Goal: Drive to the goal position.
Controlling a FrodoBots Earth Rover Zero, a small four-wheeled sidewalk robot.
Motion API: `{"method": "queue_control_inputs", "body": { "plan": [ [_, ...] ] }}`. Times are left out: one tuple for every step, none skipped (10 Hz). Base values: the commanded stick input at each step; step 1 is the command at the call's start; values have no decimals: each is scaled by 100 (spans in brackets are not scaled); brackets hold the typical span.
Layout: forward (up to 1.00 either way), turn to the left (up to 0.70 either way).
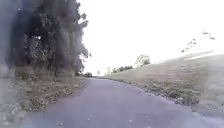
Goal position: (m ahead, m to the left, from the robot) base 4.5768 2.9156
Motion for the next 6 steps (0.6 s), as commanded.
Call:
{"method": "queue_control_inputs", "body": {
  "plan": [
    [100, 0],
    [100, 0],
    [100, 0],
    [100, 0],
    [100, 0],
    [100, 3]
  ]
}}
